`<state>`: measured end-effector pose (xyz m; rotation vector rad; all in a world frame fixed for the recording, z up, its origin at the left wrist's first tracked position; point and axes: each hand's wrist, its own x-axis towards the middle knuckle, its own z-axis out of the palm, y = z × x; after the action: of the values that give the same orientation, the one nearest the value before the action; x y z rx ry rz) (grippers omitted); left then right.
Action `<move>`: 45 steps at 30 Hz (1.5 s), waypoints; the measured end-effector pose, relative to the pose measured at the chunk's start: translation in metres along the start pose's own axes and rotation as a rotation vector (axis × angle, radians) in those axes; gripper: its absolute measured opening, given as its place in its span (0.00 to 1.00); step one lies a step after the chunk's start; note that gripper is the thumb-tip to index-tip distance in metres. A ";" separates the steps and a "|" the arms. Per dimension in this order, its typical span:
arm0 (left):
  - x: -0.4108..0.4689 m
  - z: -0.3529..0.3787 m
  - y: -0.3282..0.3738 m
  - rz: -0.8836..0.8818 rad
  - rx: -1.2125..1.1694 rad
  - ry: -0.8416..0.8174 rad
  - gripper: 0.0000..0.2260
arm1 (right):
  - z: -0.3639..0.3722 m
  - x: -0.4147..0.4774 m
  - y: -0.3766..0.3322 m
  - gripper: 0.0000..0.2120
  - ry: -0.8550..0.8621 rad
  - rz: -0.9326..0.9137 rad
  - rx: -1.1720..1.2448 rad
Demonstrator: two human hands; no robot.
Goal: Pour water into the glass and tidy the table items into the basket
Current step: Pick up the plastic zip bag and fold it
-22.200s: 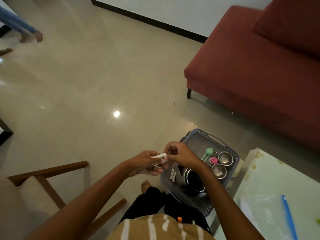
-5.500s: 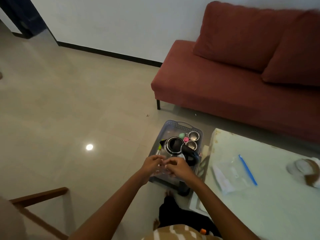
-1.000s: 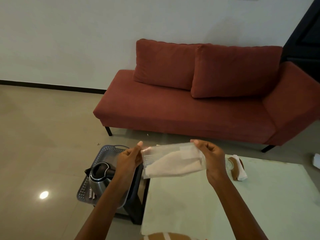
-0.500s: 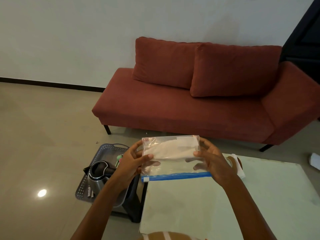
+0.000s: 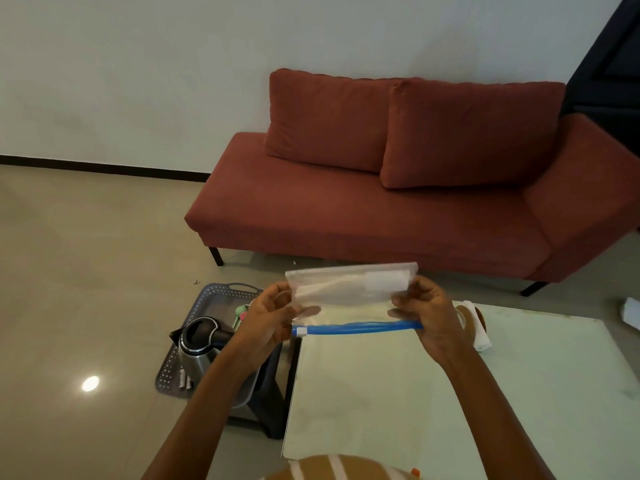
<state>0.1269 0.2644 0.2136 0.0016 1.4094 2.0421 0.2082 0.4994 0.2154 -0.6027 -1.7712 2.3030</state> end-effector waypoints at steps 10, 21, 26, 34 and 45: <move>-0.002 0.011 -0.006 -0.179 0.239 -0.114 0.10 | 0.001 -0.001 0.004 0.10 -0.029 -0.126 0.006; 0.014 0.018 -0.018 0.087 0.720 0.029 0.17 | -0.014 -0.001 0.009 0.29 -0.139 0.257 0.210; 0.022 0.014 -0.024 0.137 1.164 -0.060 0.19 | -0.013 -0.001 0.011 0.20 0.002 0.171 -0.130; 0.028 0.053 -0.039 0.105 0.992 -0.210 0.08 | -0.020 0.012 0.009 0.16 -0.120 0.122 -0.356; 0.026 0.060 -0.058 0.015 0.841 -0.084 0.06 | -0.030 0.019 0.019 0.08 -0.195 0.153 -0.290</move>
<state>0.1567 0.3400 0.1817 0.4444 2.0973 1.3006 0.2053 0.5280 0.1865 -0.5927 -2.2498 2.2865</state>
